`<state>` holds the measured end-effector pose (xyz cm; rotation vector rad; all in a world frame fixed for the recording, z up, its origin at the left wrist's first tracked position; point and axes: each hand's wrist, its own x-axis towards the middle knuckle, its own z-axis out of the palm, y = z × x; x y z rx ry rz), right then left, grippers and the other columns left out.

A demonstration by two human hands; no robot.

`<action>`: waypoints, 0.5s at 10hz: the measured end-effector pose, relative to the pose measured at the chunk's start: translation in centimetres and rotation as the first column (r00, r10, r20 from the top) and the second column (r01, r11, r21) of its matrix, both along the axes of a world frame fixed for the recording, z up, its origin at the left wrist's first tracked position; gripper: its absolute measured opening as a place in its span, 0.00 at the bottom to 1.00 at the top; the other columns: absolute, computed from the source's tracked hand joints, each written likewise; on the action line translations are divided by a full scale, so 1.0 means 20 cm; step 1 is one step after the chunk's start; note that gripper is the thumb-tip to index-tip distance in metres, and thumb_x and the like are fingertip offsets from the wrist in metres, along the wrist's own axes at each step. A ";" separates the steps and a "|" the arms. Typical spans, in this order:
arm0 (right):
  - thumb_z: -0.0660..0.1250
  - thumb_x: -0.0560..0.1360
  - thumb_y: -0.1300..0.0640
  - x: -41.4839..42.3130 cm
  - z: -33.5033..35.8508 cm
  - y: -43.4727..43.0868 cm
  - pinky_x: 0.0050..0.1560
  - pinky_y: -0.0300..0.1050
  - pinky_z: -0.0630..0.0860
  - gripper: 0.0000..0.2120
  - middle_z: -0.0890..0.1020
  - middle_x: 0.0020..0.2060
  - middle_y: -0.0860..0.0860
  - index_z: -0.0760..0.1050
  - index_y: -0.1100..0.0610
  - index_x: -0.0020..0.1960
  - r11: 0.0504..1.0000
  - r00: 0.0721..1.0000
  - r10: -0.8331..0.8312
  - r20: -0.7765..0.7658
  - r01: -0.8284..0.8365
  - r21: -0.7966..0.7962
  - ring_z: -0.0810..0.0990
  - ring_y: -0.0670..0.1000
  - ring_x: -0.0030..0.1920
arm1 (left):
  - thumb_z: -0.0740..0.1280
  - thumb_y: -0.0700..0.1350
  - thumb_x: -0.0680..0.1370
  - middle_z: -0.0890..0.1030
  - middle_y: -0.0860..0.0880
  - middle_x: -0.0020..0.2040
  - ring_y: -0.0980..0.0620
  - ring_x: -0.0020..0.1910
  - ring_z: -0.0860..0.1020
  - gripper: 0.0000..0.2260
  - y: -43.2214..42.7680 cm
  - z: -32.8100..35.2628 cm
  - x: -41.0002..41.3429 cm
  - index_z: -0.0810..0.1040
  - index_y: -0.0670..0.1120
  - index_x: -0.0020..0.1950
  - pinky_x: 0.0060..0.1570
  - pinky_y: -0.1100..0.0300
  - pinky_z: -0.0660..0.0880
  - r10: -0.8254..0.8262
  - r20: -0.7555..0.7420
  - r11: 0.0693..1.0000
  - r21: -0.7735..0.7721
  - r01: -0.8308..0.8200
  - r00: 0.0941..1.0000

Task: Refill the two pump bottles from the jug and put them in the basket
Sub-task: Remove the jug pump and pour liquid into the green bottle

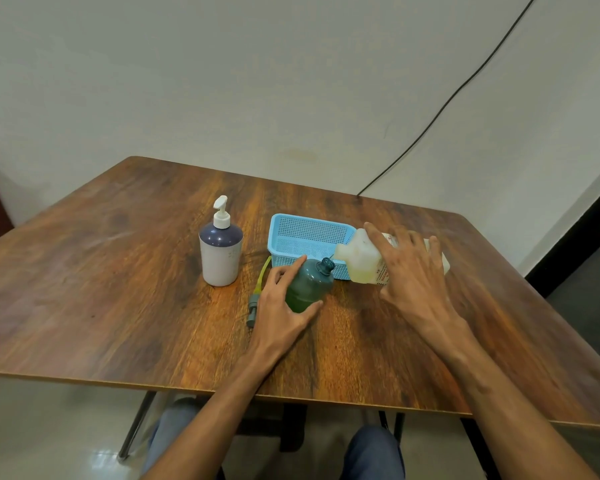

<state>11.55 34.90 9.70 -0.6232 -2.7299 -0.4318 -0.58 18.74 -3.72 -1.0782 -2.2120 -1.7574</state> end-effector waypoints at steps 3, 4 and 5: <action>0.80 0.64 0.55 -0.01 0.00 0.02 0.71 0.69 0.61 0.53 0.70 0.71 0.57 0.54 0.47 0.81 1.000 1.000 0.011 -0.020 -0.011 0.003 0.68 0.60 0.70 | 0.80 0.49 0.72 0.73 0.51 0.64 0.57 0.63 0.72 0.38 0.01 -0.01 -0.01 0.68 0.53 0.79 0.61 0.78 0.67 -0.001 -0.006 1.000 0.003 0.001 1.000; 0.80 0.64 0.55 -0.01 0.00 0.02 0.71 0.68 0.61 0.53 0.70 0.71 0.57 0.54 0.47 0.81 1.000 1.000 0.014 -0.020 -0.013 0.009 0.68 0.60 0.70 | 0.80 0.49 0.72 0.73 0.51 0.64 0.58 0.63 0.72 0.38 0.01 -0.01 -0.01 0.68 0.53 0.79 0.60 0.78 0.67 0.003 -0.009 1.000 0.005 -0.003 1.000; 0.80 0.64 0.55 -0.01 -0.01 0.02 0.71 0.68 0.62 0.54 0.71 0.70 0.57 0.54 0.47 0.81 1.000 1.000 0.014 -0.020 -0.014 0.018 0.69 0.60 0.69 | 0.80 0.49 0.72 0.73 0.51 0.64 0.58 0.63 0.72 0.38 0.01 -0.01 -0.01 0.68 0.53 0.79 0.60 0.78 0.67 0.001 -0.009 1.000 0.007 -0.001 1.000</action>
